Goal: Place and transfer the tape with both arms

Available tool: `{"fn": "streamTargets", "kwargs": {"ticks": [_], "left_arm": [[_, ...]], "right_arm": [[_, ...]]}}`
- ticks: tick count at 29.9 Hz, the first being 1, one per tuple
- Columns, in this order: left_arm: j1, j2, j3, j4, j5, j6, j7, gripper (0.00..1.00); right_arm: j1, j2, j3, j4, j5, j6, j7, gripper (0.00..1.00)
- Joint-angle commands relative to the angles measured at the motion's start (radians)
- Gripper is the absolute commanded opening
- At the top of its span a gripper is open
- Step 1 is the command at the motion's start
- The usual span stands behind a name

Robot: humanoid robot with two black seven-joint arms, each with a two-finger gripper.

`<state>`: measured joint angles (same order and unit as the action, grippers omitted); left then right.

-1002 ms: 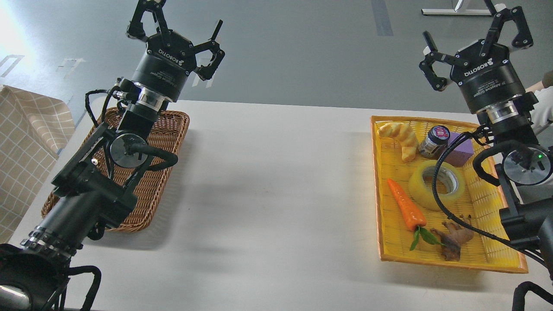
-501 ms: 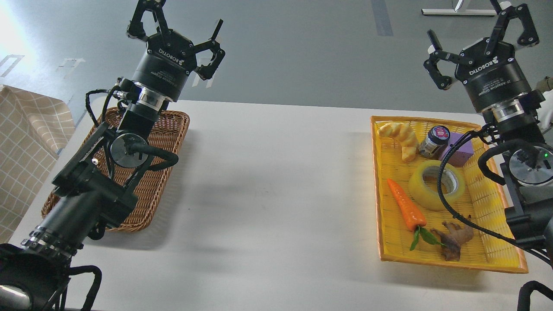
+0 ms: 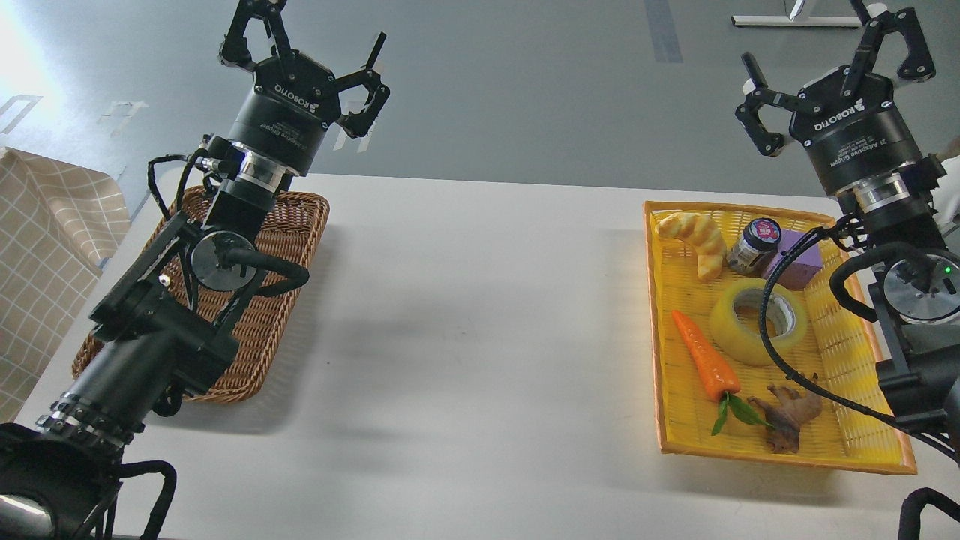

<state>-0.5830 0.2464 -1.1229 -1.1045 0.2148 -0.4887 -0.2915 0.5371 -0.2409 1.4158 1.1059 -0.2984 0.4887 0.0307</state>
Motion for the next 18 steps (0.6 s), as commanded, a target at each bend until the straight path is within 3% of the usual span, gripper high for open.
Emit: {"fn": "streamTargets", "kwargs": {"ticks": [1, 8, 18], "left_arm": [[0.000, 0.001, 0.000, 0.000, 0.000, 0.000, 0.000, 0.98], [0.000, 0.001, 0.000, 0.000, 0.000, 0.000, 0.000, 0.98], [-0.001, 0.001, -0.001, -0.003, 0.000, 0.000, 0.000, 0.98]], "right_arm": [[0.000, 0.000, 0.000, 0.000, -0.001, 0.000, 0.000, 1.00], [-0.003, -0.018, -0.011, 0.000, -0.007, 0.000, 0.000, 1.00], [0.001, -0.193, -0.097, 0.003, -0.074, 0.000, 0.000, 1.00]]}}
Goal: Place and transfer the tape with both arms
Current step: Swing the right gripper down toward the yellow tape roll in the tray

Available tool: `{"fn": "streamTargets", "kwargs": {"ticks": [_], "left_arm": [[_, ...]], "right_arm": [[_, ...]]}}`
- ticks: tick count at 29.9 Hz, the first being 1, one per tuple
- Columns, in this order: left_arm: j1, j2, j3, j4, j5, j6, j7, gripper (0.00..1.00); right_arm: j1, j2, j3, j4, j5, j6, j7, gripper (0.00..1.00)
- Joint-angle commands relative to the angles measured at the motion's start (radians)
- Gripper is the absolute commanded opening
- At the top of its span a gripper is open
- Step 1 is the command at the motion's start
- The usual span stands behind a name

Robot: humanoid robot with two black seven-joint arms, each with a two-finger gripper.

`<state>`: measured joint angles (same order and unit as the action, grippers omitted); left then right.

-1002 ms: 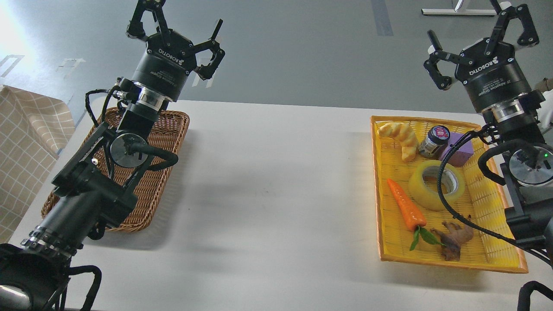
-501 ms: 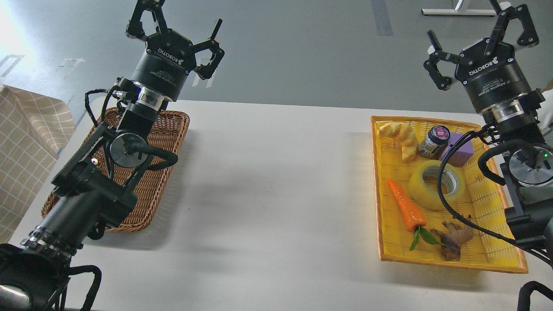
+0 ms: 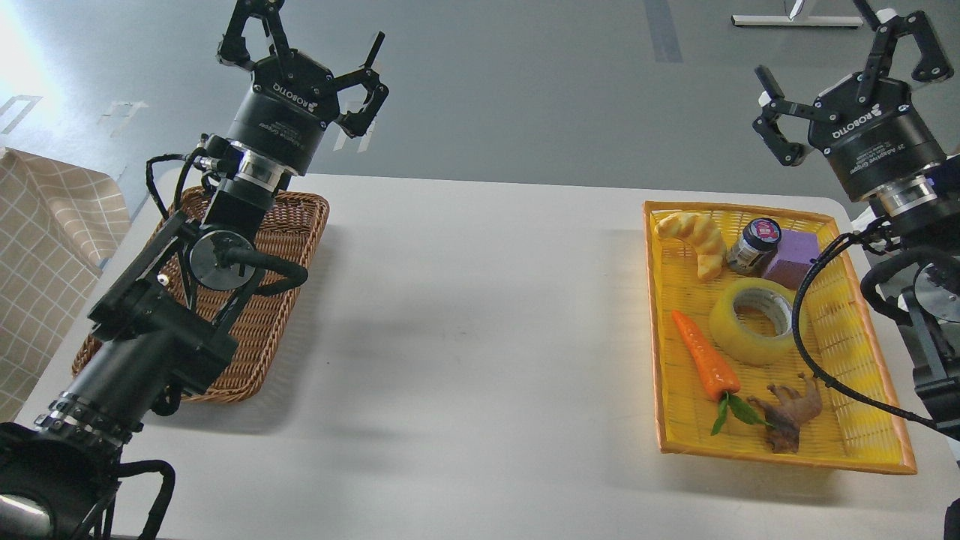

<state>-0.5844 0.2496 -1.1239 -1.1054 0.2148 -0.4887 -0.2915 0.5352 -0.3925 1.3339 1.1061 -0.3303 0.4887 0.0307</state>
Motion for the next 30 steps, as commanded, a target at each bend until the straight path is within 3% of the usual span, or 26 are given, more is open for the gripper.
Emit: {"fn": "streamTargets", "kwargs": {"ticks": [1, 16, 30], "left_arm": [[0.000, -0.003, -0.001, -0.002, 0.000, 0.000, 0.000, 0.98], [-0.005, 0.002, -0.008, -0.002, 0.000, 0.000, 0.000, 0.98], [-0.006, 0.000, -0.005, -0.002, 0.000, 0.000, 0.000, 0.98]], "right_arm": [[0.003, -0.049, -0.016, 0.005, -0.056, 0.000, 0.000, 1.00], [0.039, -0.155, -0.074, 0.066, -0.410, 0.000, 0.002, 1.00], [0.204, -0.362, -0.462, 0.086, -0.559, 0.000, 0.000, 1.00]]}}
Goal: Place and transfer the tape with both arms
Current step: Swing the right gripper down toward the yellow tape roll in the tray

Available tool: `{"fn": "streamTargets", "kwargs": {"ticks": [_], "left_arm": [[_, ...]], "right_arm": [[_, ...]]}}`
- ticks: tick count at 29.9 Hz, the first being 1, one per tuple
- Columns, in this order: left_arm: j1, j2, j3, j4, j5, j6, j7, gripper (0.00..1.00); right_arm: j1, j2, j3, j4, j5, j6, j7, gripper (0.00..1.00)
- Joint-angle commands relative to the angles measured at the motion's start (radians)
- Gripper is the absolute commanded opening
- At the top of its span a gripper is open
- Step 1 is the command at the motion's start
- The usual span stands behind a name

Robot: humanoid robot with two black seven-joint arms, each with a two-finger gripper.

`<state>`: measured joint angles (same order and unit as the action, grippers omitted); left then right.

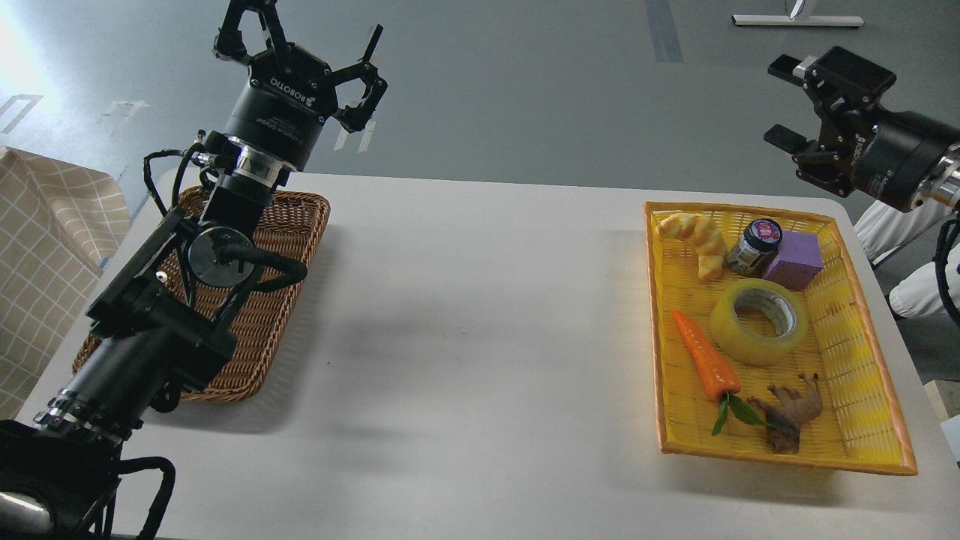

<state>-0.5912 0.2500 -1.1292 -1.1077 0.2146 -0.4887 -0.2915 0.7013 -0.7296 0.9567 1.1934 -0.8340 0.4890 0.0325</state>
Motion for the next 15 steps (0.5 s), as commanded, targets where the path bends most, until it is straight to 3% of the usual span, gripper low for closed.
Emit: {"fn": "streamTargets", "kwargs": {"ticks": [1, 9, 15], "left_arm": [[0.001, 0.000, 0.000, 0.000, 0.000, 0.000, 0.000, 0.98], [-0.002, -0.003, 0.000, 0.000, 0.000, 0.000, 0.000, 0.98], [-0.002, -0.005, 0.000, -0.001, 0.000, 0.000, 0.000, 0.98]], "right_arm": [[0.046, -0.028, -0.099, -0.003, -0.075, 0.000, -0.002, 1.00], [0.083, -0.053, -0.128, -0.017, -0.362, 0.000, -0.005, 1.00], [0.080, -0.051, -0.130, -0.017, -0.485, 0.000, -0.040, 1.00]]}}
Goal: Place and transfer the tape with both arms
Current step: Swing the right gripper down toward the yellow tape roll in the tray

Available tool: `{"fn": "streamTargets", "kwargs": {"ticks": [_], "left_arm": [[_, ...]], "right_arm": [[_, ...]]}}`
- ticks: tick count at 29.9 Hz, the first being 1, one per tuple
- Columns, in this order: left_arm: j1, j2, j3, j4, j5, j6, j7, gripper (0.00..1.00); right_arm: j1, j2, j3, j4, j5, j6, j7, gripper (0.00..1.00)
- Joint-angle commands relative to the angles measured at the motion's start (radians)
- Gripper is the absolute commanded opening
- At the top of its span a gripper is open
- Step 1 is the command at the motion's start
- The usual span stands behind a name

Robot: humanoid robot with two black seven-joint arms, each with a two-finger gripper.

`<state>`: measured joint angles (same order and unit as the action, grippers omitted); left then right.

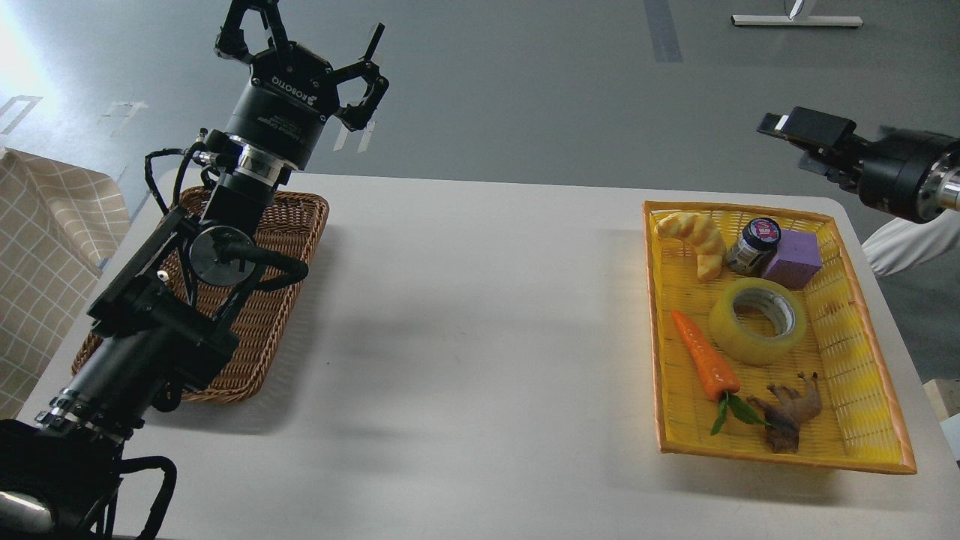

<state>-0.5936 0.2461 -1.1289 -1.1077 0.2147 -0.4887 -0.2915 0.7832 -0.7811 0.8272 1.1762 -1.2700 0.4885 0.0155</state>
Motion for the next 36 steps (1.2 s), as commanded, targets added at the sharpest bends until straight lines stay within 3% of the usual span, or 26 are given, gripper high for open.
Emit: {"fn": "streamTargets", "kwargs": {"ticks": [1, 2, 4, 7, 15, 30, 36], "left_arm": [[0.000, -0.001, 0.000, 0.000, 0.000, 0.000, 0.000, 0.98], [0.000, -0.001, 0.000, 0.000, 0.000, 0.000, 0.000, 0.98], [0.000, -0.001, 0.001, 0.000, 0.000, 0.000, 0.000, 0.98], [0.001, -0.002, 0.005, 0.000, 0.000, 0.000, 0.000, 0.98], [0.003, 0.002, 0.005, -0.001, 0.000, 0.000, 0.000, 0.98], [0.000, 0.005, 0.006, -0.001, 0.000, 0.000, 0.000, 0.98], [0.001, 0.005, 0.006, -0.001, 0.000, 0.000, 0.000, 0.98]], "right_arm": [[-0.002, -0.001, 0.000, 0.000, -0.067, 0.000, -0.047, 1.00], [-0.002, -0.001, 0.000, 0.000, -0.068, 0.000, -0.048, 1.00], [-0.002, -0.003, 0.000, 0.000, -0.098, 0.000, -0.106, 1.00], [-0.002, -0.013, -0.002, 0.011, -0.106, 0.000, -0.144, 1.00], [-0.022, -0.043, -0.008, 0.048, -0.117, 0.000, -0.143, 1.00], [-0.111, -0.032, -0.091, 0.071, -0.478, 0.000, -0.143, 0.98], [-0.159, -0.026, -0.092, 0.069, -0.514, 0.000, -0.143, 0.98]]}}
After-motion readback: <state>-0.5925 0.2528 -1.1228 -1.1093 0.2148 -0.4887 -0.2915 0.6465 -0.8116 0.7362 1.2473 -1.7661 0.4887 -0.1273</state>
